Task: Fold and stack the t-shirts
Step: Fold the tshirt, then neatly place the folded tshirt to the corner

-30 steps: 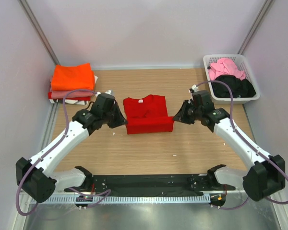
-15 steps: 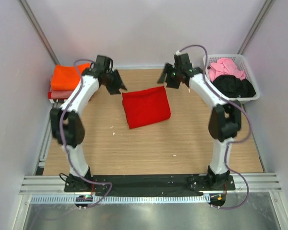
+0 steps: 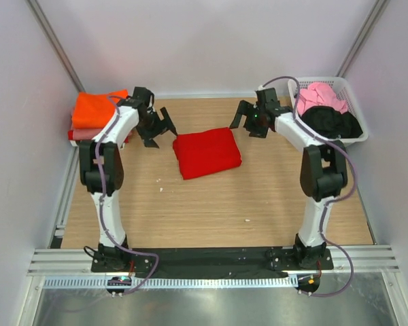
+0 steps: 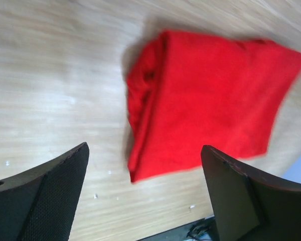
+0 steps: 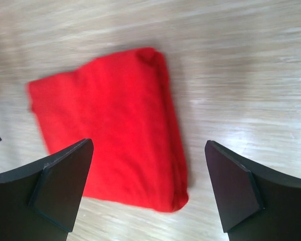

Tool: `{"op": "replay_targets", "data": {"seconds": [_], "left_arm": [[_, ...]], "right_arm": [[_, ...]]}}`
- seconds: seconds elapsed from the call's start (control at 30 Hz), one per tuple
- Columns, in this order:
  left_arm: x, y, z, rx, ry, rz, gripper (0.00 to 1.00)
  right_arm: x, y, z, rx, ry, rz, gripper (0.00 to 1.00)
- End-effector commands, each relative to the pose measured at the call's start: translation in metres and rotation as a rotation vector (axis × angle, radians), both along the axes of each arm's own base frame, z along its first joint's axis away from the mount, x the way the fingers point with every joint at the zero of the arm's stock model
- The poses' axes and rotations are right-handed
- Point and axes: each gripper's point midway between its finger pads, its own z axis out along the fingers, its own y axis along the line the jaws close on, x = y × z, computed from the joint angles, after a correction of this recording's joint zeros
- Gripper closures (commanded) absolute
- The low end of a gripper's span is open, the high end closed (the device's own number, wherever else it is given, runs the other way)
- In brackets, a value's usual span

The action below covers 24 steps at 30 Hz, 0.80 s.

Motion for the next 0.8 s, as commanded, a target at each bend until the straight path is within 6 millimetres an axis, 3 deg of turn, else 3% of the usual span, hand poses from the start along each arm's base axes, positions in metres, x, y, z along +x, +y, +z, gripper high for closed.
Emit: {"op": "replay_targets", "data": {"seconds": [0.0,0.07,0.1,0.27,0.3,0.33,0.4,0.43,0.6,0.77], "left_arm": [[-0.007,-0.002,0.047,-0.032,-0.169,-0.010,0.08],[-0.009,-0.005,0.050,-0.052,-0.216,-0.006,0.16],[-0.020,-0.004,0.034,-0.057,-0.179,-0.003,0.17],[-0.022,-0.019,0.015,-0.120,-0.203,-0.016,0.20],[-0.022,-0.021,0.010,-0.123,-0.200,-0.019,0.20],[-0.020,-0.027,0.010,-0.129,-0.216,-0.030,0.20],[-0.017,-0.033,0.004,-0.133,-0.217,-0.042,0.22],[-0.014,-0.035,0.002,-0.135,-0.223,-0.044,0.24],[-0.008,-0.037,-0.012,-0.102,-0.214,-0.033,0.25],[-0.006,-0.037,-0.042,-0.063,-0.166,-0.028,0.33]], "right_arm": [[-0.007,0.002,0.069,0.072,-0.214,-0.004,0.00],[-0.018,0.008,0.065,0.115,-0.219,0.016,0.00],[-0.031,0.007,0.057,0.130,-0.199,0.015,0.00],[-0.066,0.004,0.049,0.160,-0.191,0.028,0.00],[-0.078,0.001,0.037,0.156,-0.167,0.029,0.00],[-0.085,0.001,0.049,0.172,-0.196,0.033,0.00],[-0.100,-0.001,0.044,0.177,-0.184,0.045,0.00],[-0.105,-0.002,0.052,0.183,-0.206,0.047,0.00],[-0.136,-0.008,0.057,0.189,-0.208,0.064,0.00],[-0.163,-0.016,0.079,0.195,-0.264,0.067,0.00]]}}
